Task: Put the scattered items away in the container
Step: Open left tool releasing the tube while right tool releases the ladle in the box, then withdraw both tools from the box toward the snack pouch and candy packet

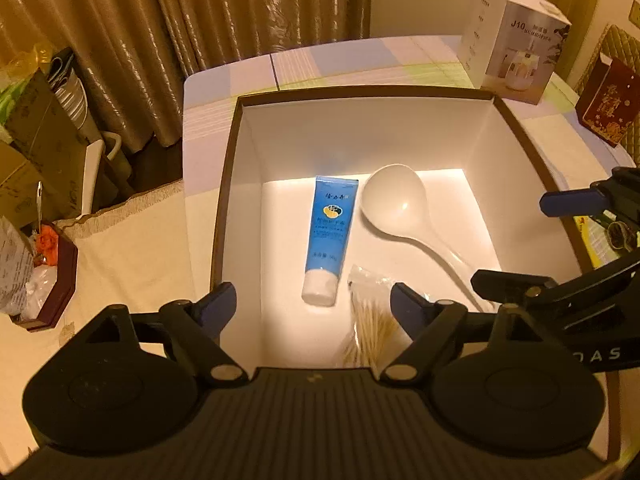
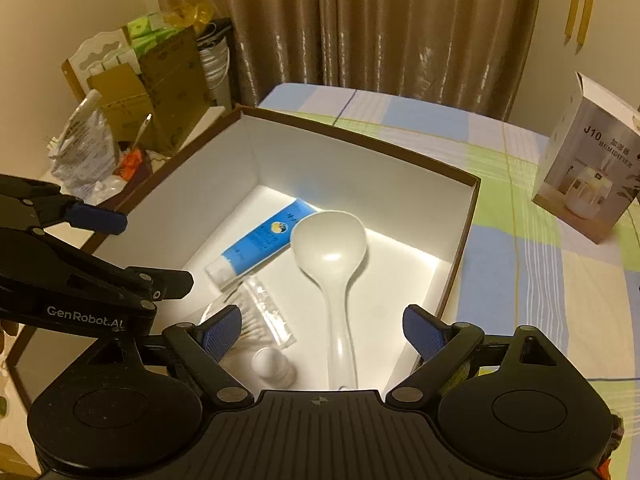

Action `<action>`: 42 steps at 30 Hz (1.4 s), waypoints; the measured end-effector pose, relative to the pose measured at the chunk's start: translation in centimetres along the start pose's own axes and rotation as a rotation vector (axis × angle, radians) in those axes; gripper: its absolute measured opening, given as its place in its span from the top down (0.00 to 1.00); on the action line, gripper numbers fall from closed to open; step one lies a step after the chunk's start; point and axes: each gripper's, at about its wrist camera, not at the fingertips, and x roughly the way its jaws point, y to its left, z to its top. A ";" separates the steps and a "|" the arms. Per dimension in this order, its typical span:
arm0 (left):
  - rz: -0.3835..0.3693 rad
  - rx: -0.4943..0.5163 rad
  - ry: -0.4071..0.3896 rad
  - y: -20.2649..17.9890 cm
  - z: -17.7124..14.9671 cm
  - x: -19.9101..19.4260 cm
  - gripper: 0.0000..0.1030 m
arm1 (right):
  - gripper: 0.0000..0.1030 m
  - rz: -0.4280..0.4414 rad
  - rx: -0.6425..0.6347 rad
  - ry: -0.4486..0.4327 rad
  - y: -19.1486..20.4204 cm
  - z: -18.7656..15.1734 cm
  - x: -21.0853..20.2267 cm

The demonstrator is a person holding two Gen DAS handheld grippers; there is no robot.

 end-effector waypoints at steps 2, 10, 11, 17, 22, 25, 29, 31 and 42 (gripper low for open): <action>-0.004 -0.018 -0.005 0.1 -0.5 -0.7 0.20 | 0.10 0.007 -0.008 -0.007 0.3 -0.2 -0.7; 0.043 -0.037 -0.055 -0.3 -2.4 -4.3 0.07 | 0.00 0.042 -0.027 -0.052 1.2 -1.4 -4.0; 0.044 -0.038 -0.062 -0.4 -2.6 -4.8 0.07 | 0.00 0.046 -0.027 -0.057 1.3 -1.5 -4.3; 0.048 -0.063 -0.086 -1.1 -4.1 -6.9 0.06 | 0.00 0.067 -0.039 -0.074 1.7 -2.7 -6.0; 0.052 -0.087 -0.097 -1.8 -5.5 -8.3 0.05 | 0.00 0.091 -0.061 -0.079 1.8 -3.7 -7.1; 0.053 -0.106 -0.095 -2.3 -6.3 -8.9 0.05 | 0.00 0.107 -0.069 -0.076 1.7 -4.4 -7.6; 0.058 -0.134 -0.095 -2.7 -7.3 -9.6 0.05 | 0.00 0.126 -0.074 -0.068 1.7 -5.1 -8.1; 0.060 -0.148 -0.094 -3.0 -7.7 -9.9 0.05 | 0.00 0.135 -0.085 -0.067 1.7 -5.5 -8.4; 0.078 -0.197 -0.093 -4.6 -10.0 -11.6 0.05 | 0.00 0.170 -0.117 -0.066 1.5 -7.4 -9.9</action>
